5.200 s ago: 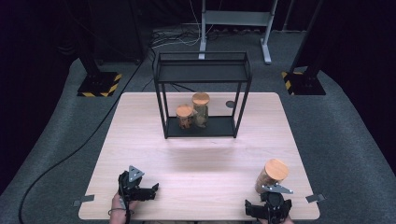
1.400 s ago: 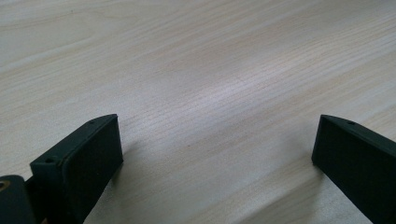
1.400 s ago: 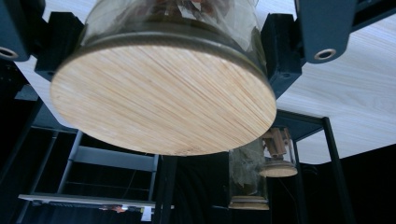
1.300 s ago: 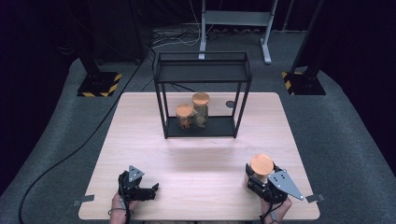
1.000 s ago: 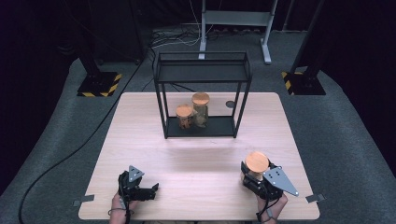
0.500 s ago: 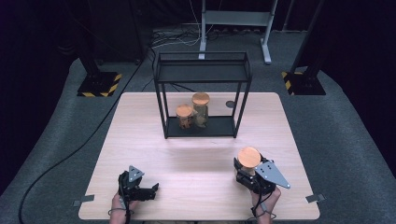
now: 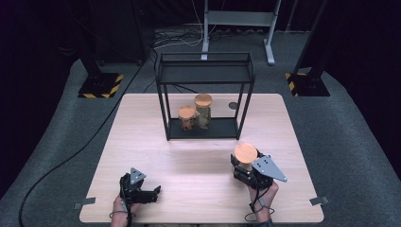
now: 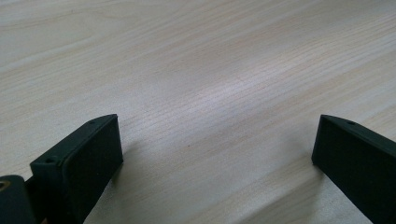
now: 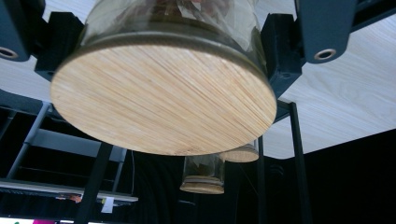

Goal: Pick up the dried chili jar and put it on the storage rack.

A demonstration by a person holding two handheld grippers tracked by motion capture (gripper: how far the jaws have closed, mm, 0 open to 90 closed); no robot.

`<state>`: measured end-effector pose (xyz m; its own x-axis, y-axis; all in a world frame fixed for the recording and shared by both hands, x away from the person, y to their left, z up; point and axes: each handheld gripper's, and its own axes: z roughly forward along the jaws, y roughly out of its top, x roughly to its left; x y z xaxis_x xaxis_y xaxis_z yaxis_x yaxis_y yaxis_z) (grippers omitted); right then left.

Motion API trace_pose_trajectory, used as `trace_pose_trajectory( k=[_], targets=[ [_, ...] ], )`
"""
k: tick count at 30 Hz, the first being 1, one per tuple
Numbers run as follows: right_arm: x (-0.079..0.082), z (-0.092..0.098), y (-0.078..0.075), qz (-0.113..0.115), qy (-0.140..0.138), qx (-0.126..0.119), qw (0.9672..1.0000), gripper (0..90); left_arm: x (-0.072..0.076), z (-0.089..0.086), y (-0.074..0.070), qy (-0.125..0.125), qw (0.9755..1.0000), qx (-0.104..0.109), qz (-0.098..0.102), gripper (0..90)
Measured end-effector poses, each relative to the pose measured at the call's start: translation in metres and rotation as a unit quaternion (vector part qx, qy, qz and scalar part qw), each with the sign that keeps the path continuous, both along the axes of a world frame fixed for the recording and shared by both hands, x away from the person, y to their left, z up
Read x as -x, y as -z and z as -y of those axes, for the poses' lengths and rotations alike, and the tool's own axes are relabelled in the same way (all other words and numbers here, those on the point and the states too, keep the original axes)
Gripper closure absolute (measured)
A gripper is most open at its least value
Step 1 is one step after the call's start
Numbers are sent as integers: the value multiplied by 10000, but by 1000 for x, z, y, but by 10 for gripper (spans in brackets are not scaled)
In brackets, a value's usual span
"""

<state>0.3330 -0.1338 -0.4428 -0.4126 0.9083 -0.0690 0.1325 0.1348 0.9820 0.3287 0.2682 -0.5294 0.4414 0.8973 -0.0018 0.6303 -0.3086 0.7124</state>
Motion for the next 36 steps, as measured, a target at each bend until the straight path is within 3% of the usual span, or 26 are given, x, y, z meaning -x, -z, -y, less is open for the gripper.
trace_pose_trajectory(
  k=[36],
  targets=[
    [-35, -15, -8, 4, -213, -62, 9998, 244, 0, 0, 0, 2, 10000, 2, -6, 8]
  ],
)
